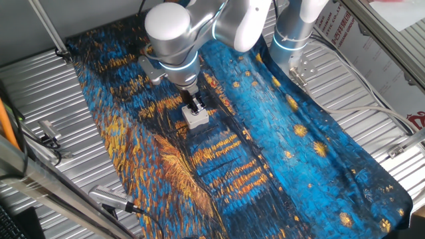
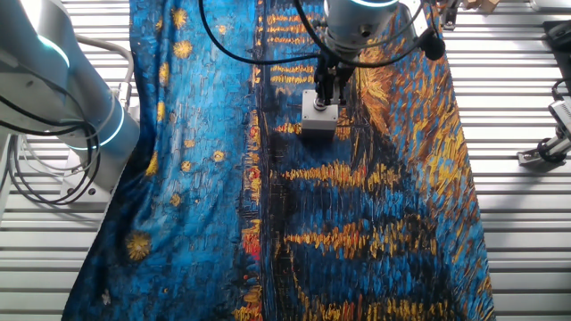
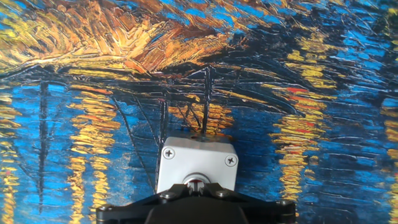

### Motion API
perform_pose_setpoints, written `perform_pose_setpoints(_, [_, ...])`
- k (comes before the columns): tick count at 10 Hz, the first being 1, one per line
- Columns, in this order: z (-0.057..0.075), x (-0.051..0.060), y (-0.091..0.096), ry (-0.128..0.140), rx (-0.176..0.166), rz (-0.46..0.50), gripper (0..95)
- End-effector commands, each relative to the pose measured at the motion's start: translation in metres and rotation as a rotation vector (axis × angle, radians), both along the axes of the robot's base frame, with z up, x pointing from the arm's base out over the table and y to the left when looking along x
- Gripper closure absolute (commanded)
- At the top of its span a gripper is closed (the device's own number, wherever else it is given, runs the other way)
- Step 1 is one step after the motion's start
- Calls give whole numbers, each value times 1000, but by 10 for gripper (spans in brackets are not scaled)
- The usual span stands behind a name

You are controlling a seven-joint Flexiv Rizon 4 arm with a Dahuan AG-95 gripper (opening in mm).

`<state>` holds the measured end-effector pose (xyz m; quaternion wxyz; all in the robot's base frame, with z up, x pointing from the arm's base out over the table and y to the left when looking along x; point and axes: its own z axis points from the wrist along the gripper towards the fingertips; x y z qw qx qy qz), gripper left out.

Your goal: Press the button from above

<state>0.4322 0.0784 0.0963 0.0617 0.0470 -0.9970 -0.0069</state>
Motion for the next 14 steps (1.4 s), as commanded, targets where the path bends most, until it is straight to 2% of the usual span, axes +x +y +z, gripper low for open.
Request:
perform_pose_setpoints(1, [-16, -3, -2, 9, -3, 8, 950])
perform_pose_setpoints(2, [-16, -4, -3, 0, 1, 8, 950])
perform_pose_setpoints(3, [-15, -4, -3, -2, 19, -7, 950])
perform_pose_setpoints(4, [-15, -4, -3, -2, -8, 11, 950])
perform_pose_setpoints(5, [-15, -5, -3, 14, 1, 5, 950])
perform_pose_setpoints(7, [-13, -6, -5, -6, 23, 3, 950])
perform_pose_setpoints(8, [-12, -7, -6, -11, 13, 11, 950])
perform_pose_setpoints(11, [-5, -13, -12, 20, 19, 27, 950])
perform_pose_setpoints(12, [0, -17, -16, -1, 65, 21, 950])
perform_pose_setpoints(14, [4, -20, -19, -7, 63, 34, 950])
